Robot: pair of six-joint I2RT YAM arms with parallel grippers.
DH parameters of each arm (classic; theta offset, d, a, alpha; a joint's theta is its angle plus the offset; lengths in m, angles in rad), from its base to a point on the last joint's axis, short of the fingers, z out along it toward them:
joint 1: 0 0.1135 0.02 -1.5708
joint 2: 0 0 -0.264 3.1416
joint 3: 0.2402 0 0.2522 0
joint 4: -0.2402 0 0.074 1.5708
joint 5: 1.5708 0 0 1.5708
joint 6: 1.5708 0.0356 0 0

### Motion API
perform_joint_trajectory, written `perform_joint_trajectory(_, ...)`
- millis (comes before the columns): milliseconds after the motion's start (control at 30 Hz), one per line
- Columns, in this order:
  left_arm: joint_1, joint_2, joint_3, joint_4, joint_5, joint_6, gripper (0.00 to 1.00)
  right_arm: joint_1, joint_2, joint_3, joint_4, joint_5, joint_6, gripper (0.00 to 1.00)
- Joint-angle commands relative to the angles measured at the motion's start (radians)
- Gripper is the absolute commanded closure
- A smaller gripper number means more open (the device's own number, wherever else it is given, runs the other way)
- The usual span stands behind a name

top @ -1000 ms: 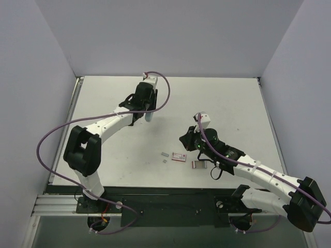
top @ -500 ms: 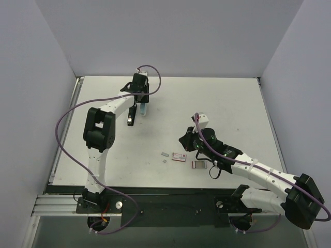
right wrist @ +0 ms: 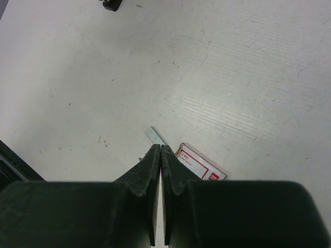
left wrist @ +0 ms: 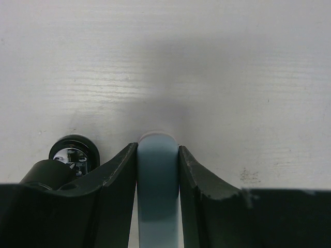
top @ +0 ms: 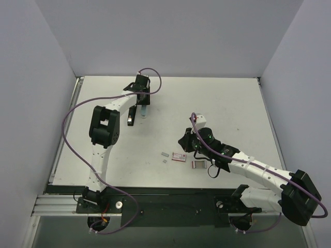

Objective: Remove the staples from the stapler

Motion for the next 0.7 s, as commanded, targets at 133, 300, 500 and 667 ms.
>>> perform_joint_trajectory(133,0.000,-0.005,-0.037,-0.081,0.027,-0.026,0.84,-0.006,-0.003,0.029,0.020,-0.007,0.003,1.00)
perform_joint_trajectory(300,0.001,-0.071,-0.100,-0.040,0.014,-0.017,0.64,-0.006,-0.006,0.032,0.012,-0.004,0.011,0.84)
perform_joint_trajectory(500,-0.005,-0.134,-0.179,-0.001,0.009,-0.009,0.46,-0.006,-0.016,0.031,0.003,-0.013,0.018,0.73)
perform_joint_trajectory(667,-0.015,-0.198,-0.210,0.031,-0.008,-0.009,0.17,-0.006,-0.039,0.031,-0.005,-0.014,0.019,0.65)
